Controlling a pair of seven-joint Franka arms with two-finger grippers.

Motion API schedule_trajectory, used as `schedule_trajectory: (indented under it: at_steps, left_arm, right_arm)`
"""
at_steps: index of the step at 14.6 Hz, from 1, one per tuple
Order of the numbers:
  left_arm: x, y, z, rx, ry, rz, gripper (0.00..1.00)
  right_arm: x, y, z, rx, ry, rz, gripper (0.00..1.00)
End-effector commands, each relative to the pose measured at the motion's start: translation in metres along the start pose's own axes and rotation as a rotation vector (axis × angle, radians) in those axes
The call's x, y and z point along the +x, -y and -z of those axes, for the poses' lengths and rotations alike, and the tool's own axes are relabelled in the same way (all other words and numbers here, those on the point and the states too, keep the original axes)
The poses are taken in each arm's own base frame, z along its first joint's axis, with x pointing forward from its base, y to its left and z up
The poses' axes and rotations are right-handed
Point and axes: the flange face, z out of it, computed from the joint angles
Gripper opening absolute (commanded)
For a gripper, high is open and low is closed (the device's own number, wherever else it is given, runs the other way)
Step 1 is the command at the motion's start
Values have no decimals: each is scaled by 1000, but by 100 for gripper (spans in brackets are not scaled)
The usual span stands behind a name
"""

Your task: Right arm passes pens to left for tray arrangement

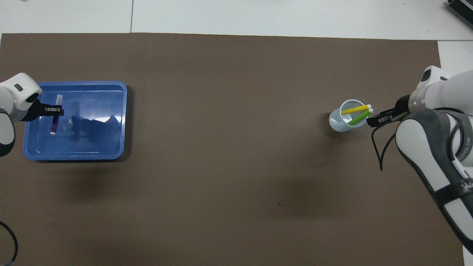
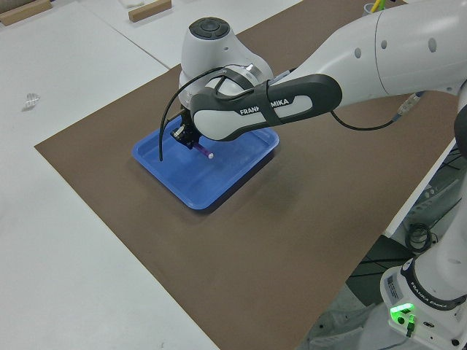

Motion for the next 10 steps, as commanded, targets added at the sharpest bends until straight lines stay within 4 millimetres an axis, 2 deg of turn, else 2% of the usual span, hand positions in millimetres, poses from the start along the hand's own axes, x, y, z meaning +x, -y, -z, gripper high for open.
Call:
schedule_trajectory:
  at_steps: [1, 4, 5, 7, 8, 10]
  left_arm:
    - [2, 11, 3, 20, -17, -26, 0]
    - [2, 15, 1, 28, -23, -28, 0]
    - [4, 17, -6, 42, -25, -49, 0]
    - [-1, 32, -9, 55, -27, -49, 0]
    - [-1, 33, -10, 56, -27, -48, 0]
    - [-2, 35, -13, 54, -24, -48, 0]
  right_arm:
    - [-2, -5, -7, -18, 3, 16, 56]
    - [2, -2, -10, -17, 4, -1, 52]
    - [5, -2, -15, -16, 6, -25, 51]
    - [10, 2, -20, -18, 0, -51, 51]
    - [13, 2, -21, -15, 7, -71, 46]
    - [17, 2, -21, -1, 41, -95, 45]
